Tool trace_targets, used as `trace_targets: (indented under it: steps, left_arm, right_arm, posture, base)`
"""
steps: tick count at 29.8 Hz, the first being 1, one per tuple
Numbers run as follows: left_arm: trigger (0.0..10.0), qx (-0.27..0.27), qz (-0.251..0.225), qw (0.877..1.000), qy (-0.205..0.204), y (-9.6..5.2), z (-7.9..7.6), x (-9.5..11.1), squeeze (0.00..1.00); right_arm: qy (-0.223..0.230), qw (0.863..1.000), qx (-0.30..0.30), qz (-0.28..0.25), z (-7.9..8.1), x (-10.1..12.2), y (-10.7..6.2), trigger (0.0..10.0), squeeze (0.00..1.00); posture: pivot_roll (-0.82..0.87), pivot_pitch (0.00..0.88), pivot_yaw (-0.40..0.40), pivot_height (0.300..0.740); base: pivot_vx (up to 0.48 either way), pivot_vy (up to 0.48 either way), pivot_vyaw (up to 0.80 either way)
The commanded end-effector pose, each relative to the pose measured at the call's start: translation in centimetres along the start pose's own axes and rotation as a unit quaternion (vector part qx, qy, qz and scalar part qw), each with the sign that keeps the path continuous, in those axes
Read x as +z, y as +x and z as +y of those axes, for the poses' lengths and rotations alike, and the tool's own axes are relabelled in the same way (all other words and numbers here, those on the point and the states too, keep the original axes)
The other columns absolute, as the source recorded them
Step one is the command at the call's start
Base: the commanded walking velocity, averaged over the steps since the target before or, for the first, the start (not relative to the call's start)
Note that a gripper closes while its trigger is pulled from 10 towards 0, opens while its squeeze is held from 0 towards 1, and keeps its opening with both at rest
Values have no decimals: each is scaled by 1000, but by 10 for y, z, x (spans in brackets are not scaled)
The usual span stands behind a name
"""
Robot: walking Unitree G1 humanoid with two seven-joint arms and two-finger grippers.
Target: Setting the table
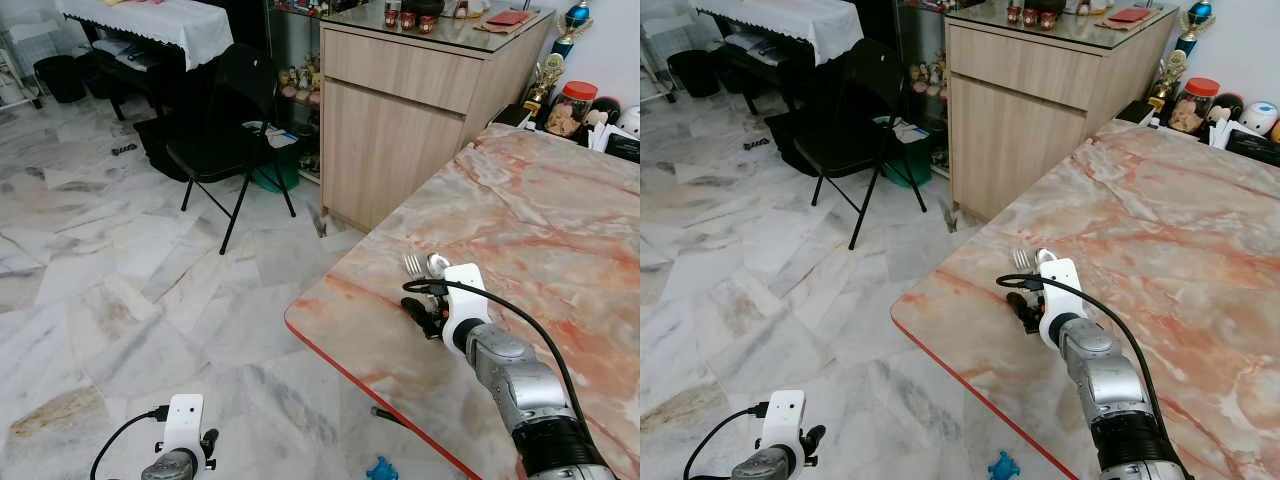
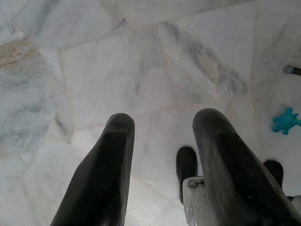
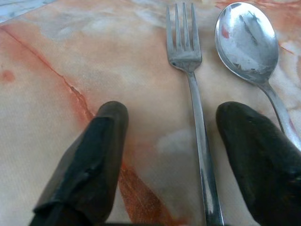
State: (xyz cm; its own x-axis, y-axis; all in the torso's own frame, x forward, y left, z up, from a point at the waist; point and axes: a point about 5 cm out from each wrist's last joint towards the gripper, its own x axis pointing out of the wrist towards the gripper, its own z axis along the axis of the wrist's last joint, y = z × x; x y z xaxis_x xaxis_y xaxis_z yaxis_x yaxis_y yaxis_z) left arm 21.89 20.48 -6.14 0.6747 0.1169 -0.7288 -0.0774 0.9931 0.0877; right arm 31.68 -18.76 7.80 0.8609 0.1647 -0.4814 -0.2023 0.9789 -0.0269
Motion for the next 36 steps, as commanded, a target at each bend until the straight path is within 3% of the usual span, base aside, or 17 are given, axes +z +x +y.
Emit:
trace_targets:
  steps: [1,2,3,4,5,19,20,21,22,36]
  left_arm:
    - [10000,2,9,1000,-1,0,1,-3,0]
    - [10000,2,8,1000,-1,0,1,-3,0]
    - [10000,2,8,1000,0,0,1,-3,0]
    - [10000,2,8,1000,0,0,1,-3,0]
    - [10000,1,8,1000,2,0,1,-3,0]
    - [10000,-1,8,1000,4,-1,1,-4,0]
    - [10000,-1,8,1000,3,-1,0,-4,0]
    - [10000,-1,8,1000,3,-1,0,-4,0]
    - [10000,-1,8,1000,3,-1,0,-4,0]
    - [10000,-1,10,1000,4,-1,1,-4,0]
  right_arm:
    - [-1,1000,-5,-7,-2,5,0,0,0]
    - [-1,1000,-5,-7,-2,5,1,0,0]
    - [-3,1000,-7,-7,-2,5,1,3098,0]
    - [-3,1000,-8,-7,-3,5,1,3098,0]
    - [-8,1000,-11,-6,-3,4,2,10000,0]
    - [-10,999,-31,-1,-8,1,3,10000,0]
    - [-9,999,-33,-2,-9,1,3,4627,0]
    - [-9,999,-33,-2,-9,1,3,4627,0]
    - [-7,999,-33,-3,-9,1,3,0,0]
    - [-5,999,-31,-11,-7,1,4,0,0]
  posture:
    - [54,19,25,740]
    - [55,20,25,740]
    - [56,19,25,740]
    - [57,19,26,740]
    - [56,19,27,740]
    - [59,20,24,740]
    - [59,20,24,740]
    - [59,20,24,740]
    - [59,20,24,740]
    - [60,21,27,740]
  base:
    - [0,0,0]
    - [0,0,0]
    - [0,0,0]
    - [0,0,0]
    - [0,0,0]
    - [0,0,0]
    - [0,0,0]
    - [0,0,0]
    - [0,0,0]
    - [0,0,0]
